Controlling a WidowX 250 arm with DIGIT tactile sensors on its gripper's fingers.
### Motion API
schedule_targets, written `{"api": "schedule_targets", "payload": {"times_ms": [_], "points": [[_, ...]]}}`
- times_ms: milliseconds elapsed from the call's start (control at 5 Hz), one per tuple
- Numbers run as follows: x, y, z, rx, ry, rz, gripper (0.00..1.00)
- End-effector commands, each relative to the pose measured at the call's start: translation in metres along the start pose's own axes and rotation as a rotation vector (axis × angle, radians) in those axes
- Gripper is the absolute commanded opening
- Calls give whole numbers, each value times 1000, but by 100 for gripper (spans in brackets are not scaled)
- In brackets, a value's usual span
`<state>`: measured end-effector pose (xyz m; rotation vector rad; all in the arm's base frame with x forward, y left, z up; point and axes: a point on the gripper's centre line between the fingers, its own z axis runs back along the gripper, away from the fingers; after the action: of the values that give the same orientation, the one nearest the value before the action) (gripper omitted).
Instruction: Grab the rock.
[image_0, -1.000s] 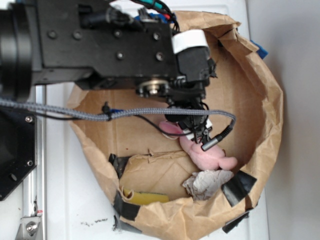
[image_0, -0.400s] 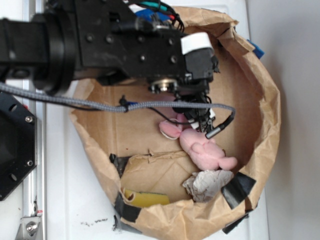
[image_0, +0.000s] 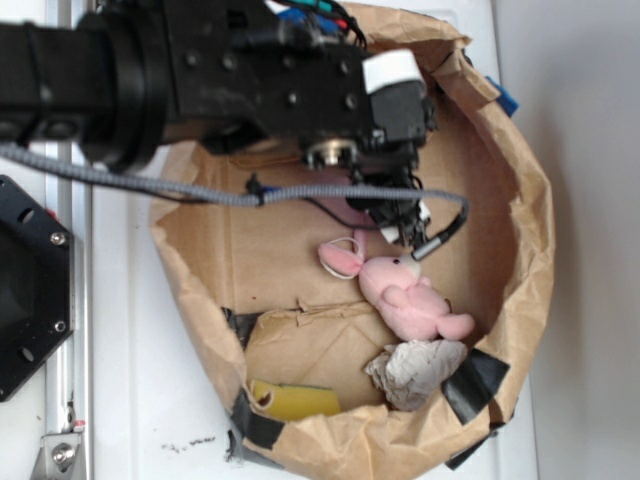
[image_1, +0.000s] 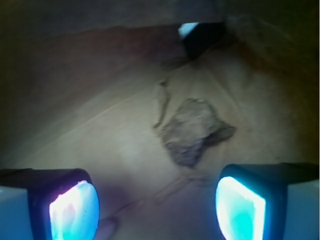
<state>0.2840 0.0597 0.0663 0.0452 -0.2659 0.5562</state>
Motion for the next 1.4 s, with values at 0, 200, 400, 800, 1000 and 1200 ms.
{"api": "schedule_targets", "payload": {"times_ms": [0,200,400,800,1000,1200], "points": [[17,10,-5,9,-69,11,100],[24,8,-12,11,-70,13,100],[27,5,-17,7,-61,16,100],[28,9,-22,9,-57,20,100],[31,7,-26,19,-52,30,100],[31,5,-33,49,-33,26,100]]}}
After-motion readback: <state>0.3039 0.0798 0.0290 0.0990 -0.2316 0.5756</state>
